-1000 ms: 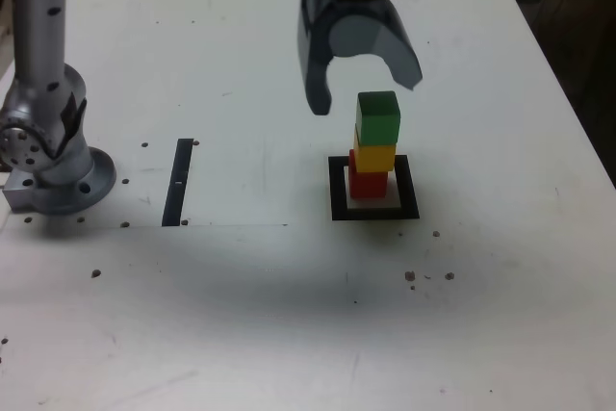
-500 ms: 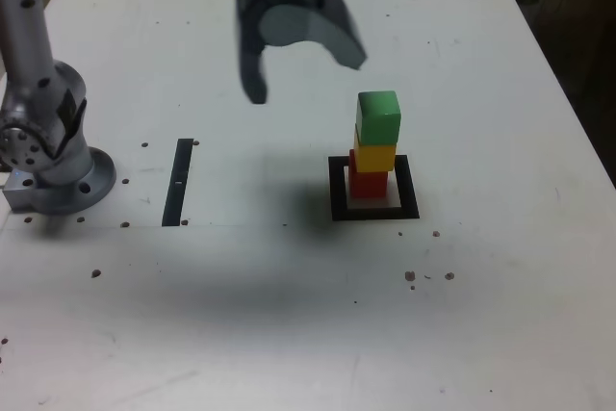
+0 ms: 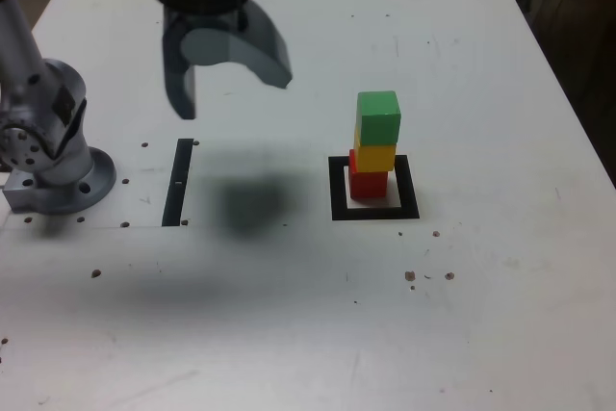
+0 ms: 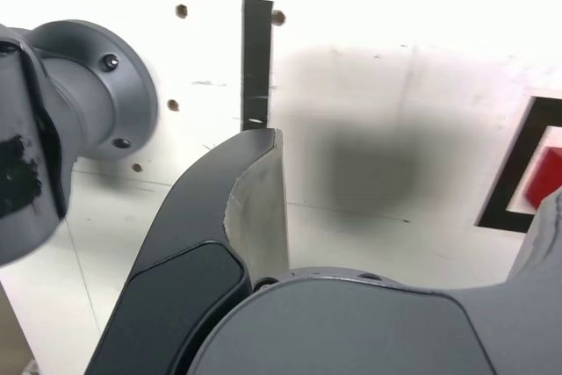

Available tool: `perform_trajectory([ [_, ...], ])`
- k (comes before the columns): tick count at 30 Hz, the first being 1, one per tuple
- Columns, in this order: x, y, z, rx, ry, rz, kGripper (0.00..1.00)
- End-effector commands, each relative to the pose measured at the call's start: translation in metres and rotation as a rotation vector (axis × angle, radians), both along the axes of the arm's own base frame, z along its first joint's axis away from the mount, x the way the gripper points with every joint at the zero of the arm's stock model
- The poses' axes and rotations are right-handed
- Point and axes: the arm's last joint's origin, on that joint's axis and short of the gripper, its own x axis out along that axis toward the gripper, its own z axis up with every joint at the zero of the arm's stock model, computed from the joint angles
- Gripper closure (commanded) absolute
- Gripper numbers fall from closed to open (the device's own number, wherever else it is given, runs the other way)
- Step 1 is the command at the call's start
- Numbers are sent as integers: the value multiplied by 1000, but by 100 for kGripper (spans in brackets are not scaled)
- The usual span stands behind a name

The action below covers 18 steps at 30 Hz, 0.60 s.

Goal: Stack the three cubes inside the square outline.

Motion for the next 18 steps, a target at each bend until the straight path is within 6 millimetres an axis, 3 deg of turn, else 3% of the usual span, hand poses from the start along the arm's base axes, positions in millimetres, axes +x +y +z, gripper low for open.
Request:
perform_trajectory([
  [1,-6,1,-2,-1,-1,3,0],
  [18,-44,1,-55,-20,72,-6,0],
])
